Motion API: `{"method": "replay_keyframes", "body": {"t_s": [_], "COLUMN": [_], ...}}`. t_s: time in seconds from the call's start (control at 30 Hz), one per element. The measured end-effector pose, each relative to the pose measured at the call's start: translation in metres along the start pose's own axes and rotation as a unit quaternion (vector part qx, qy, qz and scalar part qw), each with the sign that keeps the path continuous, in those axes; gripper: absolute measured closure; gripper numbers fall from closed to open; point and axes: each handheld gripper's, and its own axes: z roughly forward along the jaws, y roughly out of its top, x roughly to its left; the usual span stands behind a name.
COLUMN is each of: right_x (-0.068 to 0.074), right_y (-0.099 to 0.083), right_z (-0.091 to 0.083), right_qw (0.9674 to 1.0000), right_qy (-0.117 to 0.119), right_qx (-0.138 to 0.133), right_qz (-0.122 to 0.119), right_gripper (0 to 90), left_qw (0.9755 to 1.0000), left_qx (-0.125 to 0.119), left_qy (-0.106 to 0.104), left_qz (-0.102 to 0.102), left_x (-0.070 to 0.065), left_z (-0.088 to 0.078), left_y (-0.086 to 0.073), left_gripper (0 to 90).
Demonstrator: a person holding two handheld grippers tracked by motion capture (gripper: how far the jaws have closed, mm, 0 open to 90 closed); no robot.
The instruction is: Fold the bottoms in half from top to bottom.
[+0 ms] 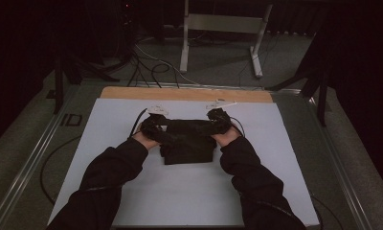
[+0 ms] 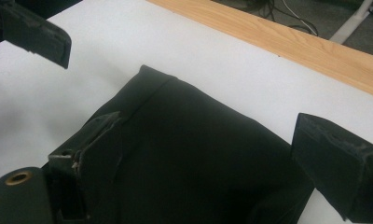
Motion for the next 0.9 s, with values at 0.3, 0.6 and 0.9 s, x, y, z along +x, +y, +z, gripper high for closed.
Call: {"method": "replay_keyframes", "body": {"t_s": [0.3,0.6,0.9], "right_x": [0.006,0.021,0.033], "right_y": [-0.004,-0.015,-0.027], "right_z": [-0.006,-0.012,-0.016], "right_qw": [0.9999,0.9996,0.9988], "right_qy": [0.010,0.027,0.043], "right_qx": [-0.001,-0.002,0.003], "right_qz": [-0.002,-0.012,-0.021], "right_gripper": [9.5,9.5,9.5], "left_qw": [0.9997,0.9991,0.9984], "left_qx": [0.009,0.011,0.007], "left_qy": [-0.013,-0.023,-0.042], "left_qz": [0.018,0.033,0.036], "left_x": [-0.013,-0.029,-0.038], "left_z": [-0.001,-0.003,-0.005], "left_y": [-0.009,-0.022,-0.033], "left_gripper": [0.0,0.0,0.0]}}
